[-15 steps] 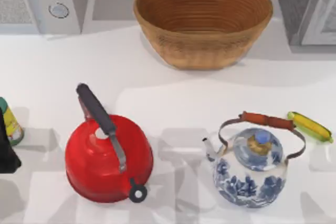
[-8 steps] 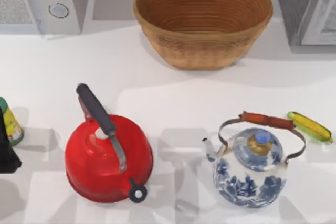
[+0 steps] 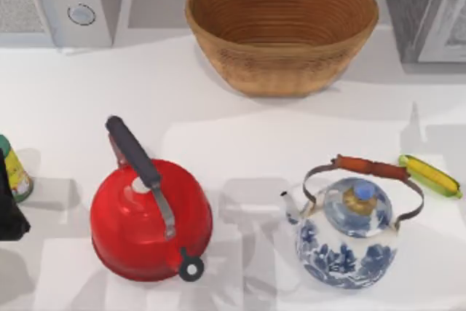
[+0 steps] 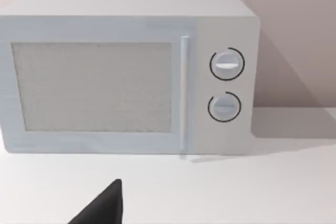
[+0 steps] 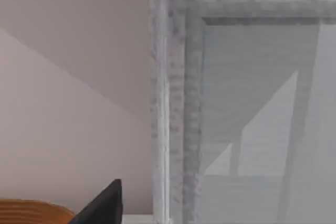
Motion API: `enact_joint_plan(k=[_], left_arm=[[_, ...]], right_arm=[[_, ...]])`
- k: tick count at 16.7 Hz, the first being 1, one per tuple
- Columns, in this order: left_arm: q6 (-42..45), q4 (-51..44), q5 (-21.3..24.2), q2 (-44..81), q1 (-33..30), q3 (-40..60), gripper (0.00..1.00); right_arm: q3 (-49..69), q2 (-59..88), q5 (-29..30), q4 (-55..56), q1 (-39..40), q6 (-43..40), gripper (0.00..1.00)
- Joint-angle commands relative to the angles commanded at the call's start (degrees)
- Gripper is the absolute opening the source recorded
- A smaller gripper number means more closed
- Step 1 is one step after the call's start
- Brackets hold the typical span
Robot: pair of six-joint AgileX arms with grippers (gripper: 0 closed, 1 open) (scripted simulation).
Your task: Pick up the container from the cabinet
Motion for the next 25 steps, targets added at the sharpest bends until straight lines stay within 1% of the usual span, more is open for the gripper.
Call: enact_joint_plan(k=[7,12,15,19,22,25], left_arm=[[0.0,0.0,0.0,0.0,0.0,0.0,1.00],[0.0,0.0,0.0,0.0,0.0,0.0,1.00],[0.0,0.0,0.0,0.0,0.0,0.0,1.00],[0.0,0.0,0.0,0.0,0.0,0.0,1.00],[0.0,0.0,0.0,0.0,0.0,0.0,1.00],[0.0,0.0,0.0,0.0,0.0,0.0,1.00]], right_arm=[[32.8,25.2,4.2,-8.0,3.1,-0.1,1.00],[48.7,37.3,5.8,-11.8,4.9,0.3,1.00],[52.7,40.4,6.1,-12.8,5.4,0.1,1.00],[53.0,40.6,6.2,-12.8,5.5,0.2,1.00],[51.9,40.2,6.2,-12.1,5.3,0.1,1.00],[48.0,39.1,6.4,-9.0,5.6,0.1,1.00]])
